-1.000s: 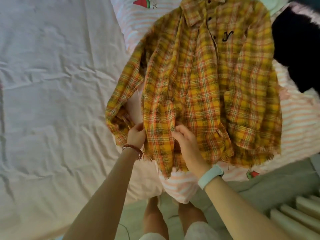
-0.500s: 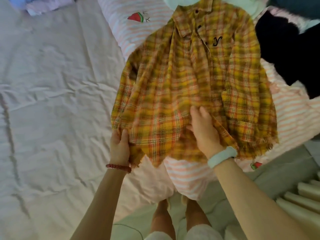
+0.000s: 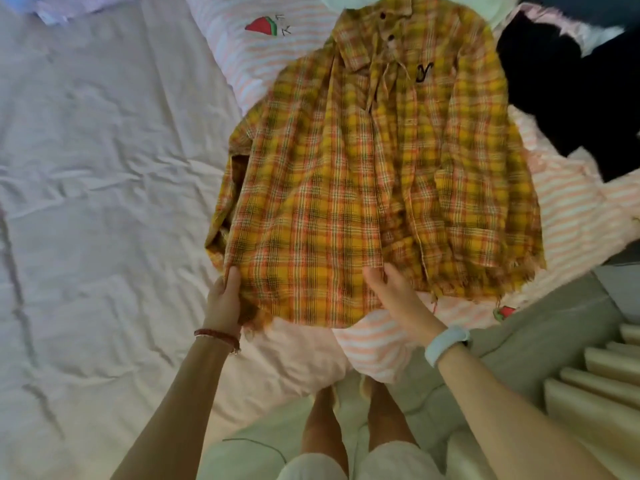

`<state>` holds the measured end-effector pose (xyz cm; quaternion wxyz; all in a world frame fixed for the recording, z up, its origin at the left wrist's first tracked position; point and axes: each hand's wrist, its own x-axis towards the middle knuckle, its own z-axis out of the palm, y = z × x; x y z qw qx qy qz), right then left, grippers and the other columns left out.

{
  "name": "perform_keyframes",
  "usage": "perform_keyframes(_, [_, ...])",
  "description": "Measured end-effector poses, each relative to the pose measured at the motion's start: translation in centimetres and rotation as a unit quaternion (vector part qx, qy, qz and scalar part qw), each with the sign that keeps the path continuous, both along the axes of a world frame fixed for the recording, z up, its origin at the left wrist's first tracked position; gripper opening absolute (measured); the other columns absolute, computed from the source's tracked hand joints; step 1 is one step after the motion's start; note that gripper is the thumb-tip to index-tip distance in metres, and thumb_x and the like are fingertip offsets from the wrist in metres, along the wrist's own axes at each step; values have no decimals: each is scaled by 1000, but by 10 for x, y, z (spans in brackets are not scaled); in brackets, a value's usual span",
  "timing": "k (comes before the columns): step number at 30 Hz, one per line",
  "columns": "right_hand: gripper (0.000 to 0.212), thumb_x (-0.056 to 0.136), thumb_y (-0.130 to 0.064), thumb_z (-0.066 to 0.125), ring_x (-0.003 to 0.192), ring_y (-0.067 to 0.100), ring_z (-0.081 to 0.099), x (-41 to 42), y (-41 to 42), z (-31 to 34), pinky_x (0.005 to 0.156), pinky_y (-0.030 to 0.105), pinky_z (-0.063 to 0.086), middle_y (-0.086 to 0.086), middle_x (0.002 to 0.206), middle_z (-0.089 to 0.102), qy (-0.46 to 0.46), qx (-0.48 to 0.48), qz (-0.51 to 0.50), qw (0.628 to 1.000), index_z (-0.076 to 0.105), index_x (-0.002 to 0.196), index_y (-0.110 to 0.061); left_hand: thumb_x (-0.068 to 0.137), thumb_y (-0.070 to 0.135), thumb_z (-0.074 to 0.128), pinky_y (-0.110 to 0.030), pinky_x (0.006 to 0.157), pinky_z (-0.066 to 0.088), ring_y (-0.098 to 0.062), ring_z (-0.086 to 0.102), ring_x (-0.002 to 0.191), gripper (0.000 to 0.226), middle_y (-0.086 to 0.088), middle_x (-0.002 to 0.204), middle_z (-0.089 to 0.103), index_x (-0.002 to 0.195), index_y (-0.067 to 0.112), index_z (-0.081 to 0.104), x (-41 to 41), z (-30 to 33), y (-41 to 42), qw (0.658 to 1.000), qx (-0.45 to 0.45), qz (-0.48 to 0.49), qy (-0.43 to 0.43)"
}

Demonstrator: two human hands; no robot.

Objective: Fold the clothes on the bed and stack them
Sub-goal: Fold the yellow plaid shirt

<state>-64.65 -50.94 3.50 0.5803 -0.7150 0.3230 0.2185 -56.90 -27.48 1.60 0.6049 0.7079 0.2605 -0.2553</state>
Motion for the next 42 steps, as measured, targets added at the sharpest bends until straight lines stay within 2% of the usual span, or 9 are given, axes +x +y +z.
perform_keyframes(3, [5, 92, -25, 55, 99, 16, 59, -15, 13, -14, 83, 21, 45, -9, 97, 62, 9, 37, 58, 998, 56, 97, -25, 97, 34, 42, -46, 88, 50, -26, 60, 104, 29, -11, 114, 61, 114, 14, 54, -6, 2, -1, 999, -32, 4, -15])
perform_keyframes(8, [19, 96, -24, 45, 59, 9, 50, -27, 6, 2, 55, 17, 41, 0, 66, 52, -156, -167, 7, 973, 47, 77, -21, 95, 34, 47, -29, 61, 47, -15, 62, 79, 17, 1, 86, 59, 86, 20, 51, -10, 6, 6, 997, 45, -10, -62])
perform_keyframes(17, [21, 93, -21, 52, 89, 21, 60, -58, -14, -12, 70, 32, 49, 2, 101, 63, -3, -349, 110, 931, 56, 113, -16, 88, 19, 55, -50, 99, 33, -40, 37, 123, 55, -21, 138, 35, 138, 11, 34, -17, -14, -6, 897, 366, -242, -40])
perform_keyframes(22, [44, 81, -28, 70, 101, 31, 52, -52, -30, -17, 80, 42, 44, 14, 111, 55, -52, -495, 23, 867, 54, 115, -5, 91, 24, 54, -44, 106, 30, -33, 31, 131, 50, -14, 143, 35, 137, 12, 41, -31, -13, -61, 829, 283, -413, -247])
perform_keyframes(25, [40, 86, -30, 62, 112, 30, 45, -41, -44, -22, 90, 41, 37, 11, 122, 49, 43, -482, 19, 875, 51, 119, -10, 94, 35, 45, -45, 113, 21, -25, 5, 143, 55, -2, 155, 11, 145, 26, 25, -43, -20, -99, 771, 245, -530, -253])
perform_keyframes(29, [6, 93, -11, 48, 85, 27, 53, -36, -65, -21, 65, 31, 37, 9, 89, 56, -13, -414, -82, 907, 53, 92, -7, 95, 42, 38, -51, 112, 21, -28, -13, 142, 56, 3, 156, -8, 146, 35, 15, -47, -29, -123, 720, 278, -603, -201])
perform_keyframes(33, [10, 95, -7, 45, 63, 21, 48, -43, -65, -1, 55, 26, 36, 1, 75, 51, -177, -337, -41, 924, 45, 87, -13, 95, 31, 44, -44, 111, 19, -29, 9, 140, 39, -2, 153, 21, 133, 24, 46, -41, -24, -127, 783, 250, -527, -216])
perform_keyframes(37, [18, 96, -20, 46, 85, 8, 58, -56, -54, 1, 74, 19, 47, -11, 89, 59, -159, -167, 79, 970, 52, 112, -22, 94, 20, 49, -37, 102, 31, -28, 38, 124, 28, -8, 128, 53, 118, 10, 59, -33, -16, -131, 863, 218, -397, -225])
perform_keyframes(42, [19, 97, -10, 40, 97, 32, 59, -84, -86, -32, 84, 44, 50, 17, 105, 62, 14, -181, -331, 926, 54, 110, -7, 91, 18, 55, -31, 86, 39, -27, 50, 104, 24, -9, 107, 58, 112, 7, 60, -49, -2, -155, 827, 214, -417, -312])
